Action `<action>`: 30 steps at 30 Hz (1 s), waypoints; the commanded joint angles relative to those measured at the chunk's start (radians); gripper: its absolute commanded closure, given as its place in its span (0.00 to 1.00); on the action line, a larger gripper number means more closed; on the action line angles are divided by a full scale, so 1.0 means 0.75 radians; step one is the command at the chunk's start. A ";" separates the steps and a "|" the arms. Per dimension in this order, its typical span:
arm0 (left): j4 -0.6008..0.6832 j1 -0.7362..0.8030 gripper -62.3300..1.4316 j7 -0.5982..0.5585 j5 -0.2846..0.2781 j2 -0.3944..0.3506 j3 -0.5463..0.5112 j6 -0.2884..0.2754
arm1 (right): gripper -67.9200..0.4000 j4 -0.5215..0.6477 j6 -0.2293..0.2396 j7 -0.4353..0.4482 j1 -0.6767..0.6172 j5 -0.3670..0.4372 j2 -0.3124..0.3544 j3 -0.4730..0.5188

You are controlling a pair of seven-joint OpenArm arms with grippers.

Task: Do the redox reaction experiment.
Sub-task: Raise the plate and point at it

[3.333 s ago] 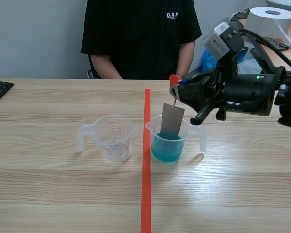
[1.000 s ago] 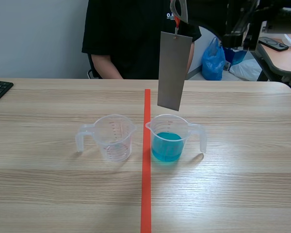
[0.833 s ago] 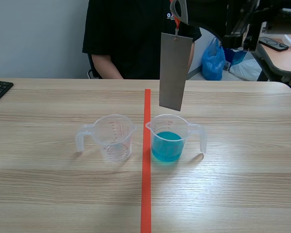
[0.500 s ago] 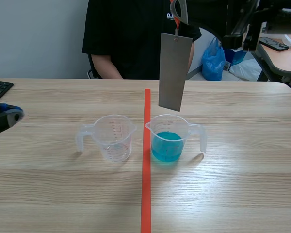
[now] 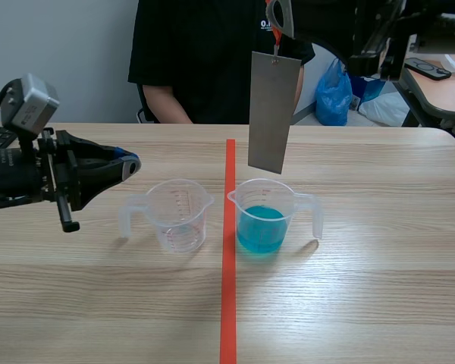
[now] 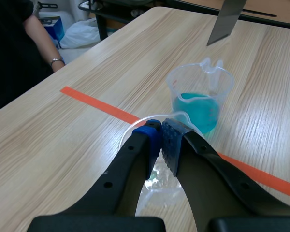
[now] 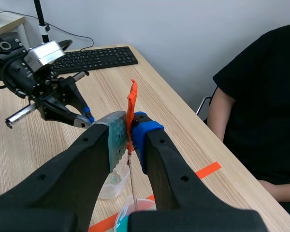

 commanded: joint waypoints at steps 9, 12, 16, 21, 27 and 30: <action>0.016 -0.089 0.91 0.103 -0.044 0.126 0.037 -0.002 | 0.97 0.007 -0.004 0.015 0.020 0.024 0.017 0.015; 0.016 -0.095 0.91 0.117 -0.044 0.163 0.037 -0.002 | 0.97 0.007 -0.004 0.015 0.020 0.024 0.017 0.015; 0.016 -0.104 0.91 0.143 -0.044 0.212 0.037 -0.002 | 0.97 0.007 -0.004 0.015 0.020 0.024 0.017 0.015; 0.016 -0.133 0.91 0.208 -0.045 0.279 0.037 -0.002 | 0.97 0.007 -0.004 0.015 0.020 0.024 0.017 0.015; 0.016 -0.170 0.91 0.259 -0.049 0.329 0.037 -0.002 | 0.97 0.007 -0.004 0.014 0.020 0.024 0.017 0.015; 0.016 -0.181 0.91 0.268 -0.077 0.329 0.037 -0.002 | 0.97 0.007 -0.004 0.014 0.020 0.024 0.017 0.015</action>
